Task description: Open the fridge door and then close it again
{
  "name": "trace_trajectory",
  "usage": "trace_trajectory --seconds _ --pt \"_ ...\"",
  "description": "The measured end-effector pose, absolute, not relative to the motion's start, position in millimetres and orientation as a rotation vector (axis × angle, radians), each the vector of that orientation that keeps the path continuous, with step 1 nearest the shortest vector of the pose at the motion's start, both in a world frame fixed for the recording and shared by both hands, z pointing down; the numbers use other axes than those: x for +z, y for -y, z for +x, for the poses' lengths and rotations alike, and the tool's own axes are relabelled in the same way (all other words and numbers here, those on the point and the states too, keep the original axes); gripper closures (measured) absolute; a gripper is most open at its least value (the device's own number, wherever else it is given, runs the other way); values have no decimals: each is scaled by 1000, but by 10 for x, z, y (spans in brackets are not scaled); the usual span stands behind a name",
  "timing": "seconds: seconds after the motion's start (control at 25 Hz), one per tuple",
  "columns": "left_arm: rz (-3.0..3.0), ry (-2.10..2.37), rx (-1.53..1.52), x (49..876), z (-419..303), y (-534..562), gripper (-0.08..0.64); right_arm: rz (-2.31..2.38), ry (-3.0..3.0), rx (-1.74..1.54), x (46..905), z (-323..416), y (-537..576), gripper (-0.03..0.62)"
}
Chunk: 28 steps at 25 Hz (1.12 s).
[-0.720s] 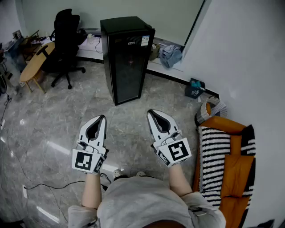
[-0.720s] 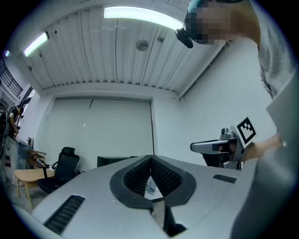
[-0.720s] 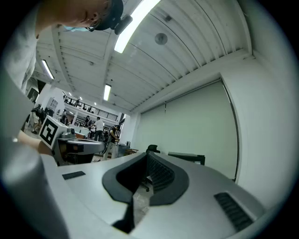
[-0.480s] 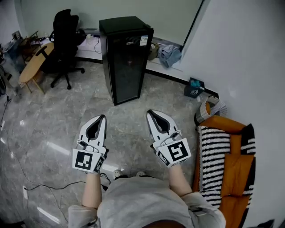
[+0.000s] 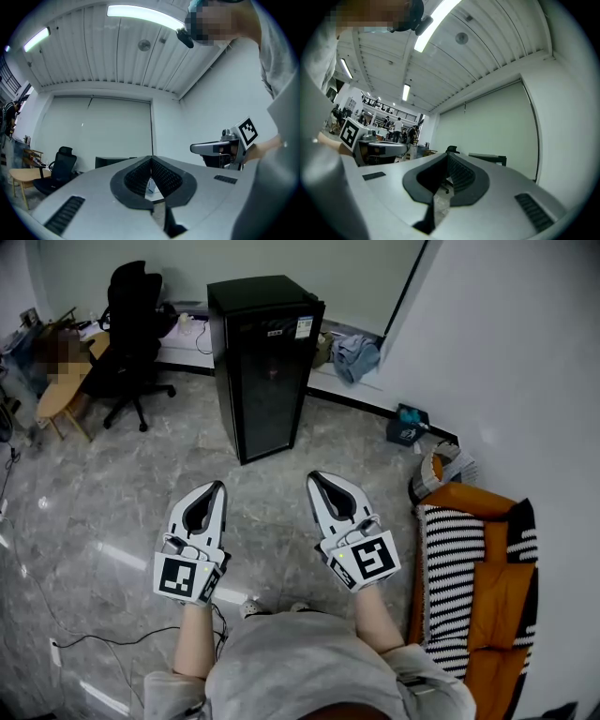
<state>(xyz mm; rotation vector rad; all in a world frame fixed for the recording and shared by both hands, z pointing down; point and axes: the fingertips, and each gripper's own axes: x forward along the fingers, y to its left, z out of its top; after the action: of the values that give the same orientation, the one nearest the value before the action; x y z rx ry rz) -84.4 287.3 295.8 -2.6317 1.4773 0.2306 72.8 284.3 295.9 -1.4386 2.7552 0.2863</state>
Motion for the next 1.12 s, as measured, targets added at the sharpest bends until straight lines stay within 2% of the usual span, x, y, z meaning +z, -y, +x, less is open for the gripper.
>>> trace_trajectory --seconds 0.48,1.12 --pt "-2682 -1413 197 3104 -1270 -2652 545 -1496 -2735 244 3141 325 -2683 566" --pt "-2634 -1501 216 3094 -860 -1351 545 -1390 -2797 271 3130 686 -1228 566"
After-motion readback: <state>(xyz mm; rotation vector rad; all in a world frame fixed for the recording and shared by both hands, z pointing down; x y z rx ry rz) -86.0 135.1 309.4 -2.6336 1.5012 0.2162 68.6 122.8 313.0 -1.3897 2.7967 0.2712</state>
